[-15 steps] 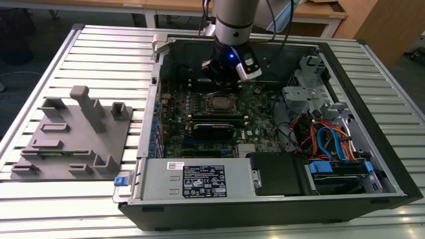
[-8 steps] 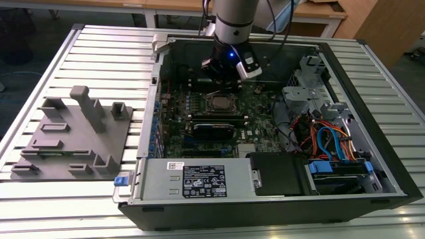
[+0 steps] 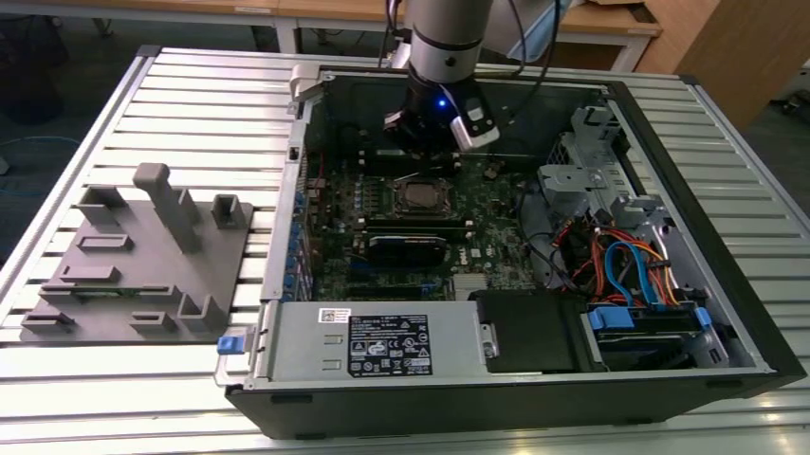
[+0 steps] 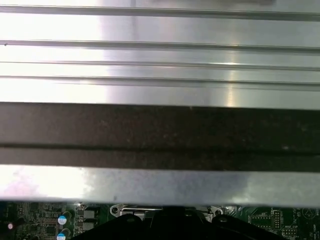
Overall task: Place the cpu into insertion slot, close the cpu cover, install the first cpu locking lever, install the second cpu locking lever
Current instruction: 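Install the first cpu locking lever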
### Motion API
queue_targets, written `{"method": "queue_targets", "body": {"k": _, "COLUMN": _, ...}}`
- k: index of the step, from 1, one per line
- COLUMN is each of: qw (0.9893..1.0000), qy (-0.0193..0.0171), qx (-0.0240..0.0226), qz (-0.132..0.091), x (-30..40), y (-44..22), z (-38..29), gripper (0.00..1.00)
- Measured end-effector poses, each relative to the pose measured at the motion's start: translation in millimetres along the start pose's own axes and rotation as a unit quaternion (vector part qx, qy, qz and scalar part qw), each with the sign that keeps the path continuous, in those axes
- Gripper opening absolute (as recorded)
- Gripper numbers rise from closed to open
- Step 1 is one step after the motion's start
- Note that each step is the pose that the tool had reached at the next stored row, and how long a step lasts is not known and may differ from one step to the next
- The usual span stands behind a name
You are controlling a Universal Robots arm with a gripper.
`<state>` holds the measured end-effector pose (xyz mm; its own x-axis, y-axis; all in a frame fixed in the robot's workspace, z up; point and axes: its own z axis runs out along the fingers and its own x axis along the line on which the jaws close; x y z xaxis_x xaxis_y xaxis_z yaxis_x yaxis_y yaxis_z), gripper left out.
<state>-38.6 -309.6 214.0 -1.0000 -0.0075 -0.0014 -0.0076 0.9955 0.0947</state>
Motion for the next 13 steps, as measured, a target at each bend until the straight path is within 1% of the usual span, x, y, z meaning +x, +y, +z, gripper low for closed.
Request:
{"method": "queue_targets", "body": {"k": 9, "qw": 1.0000, "qy": 0.0000, "qx": 0.0000, "qz": 0.000, "x": -5.8, "y": 0.1, "z": 0.3, "gripper": 0.10}}
{"method": "queue_targets", "body": {"k": 13, "qw": 1.0000, "qy": 0.0000, "qx": 0.0000, "qz": 0.000, "x": -6.8, "y": 0.0, "z": 1.2, "gripper": 0.10}}
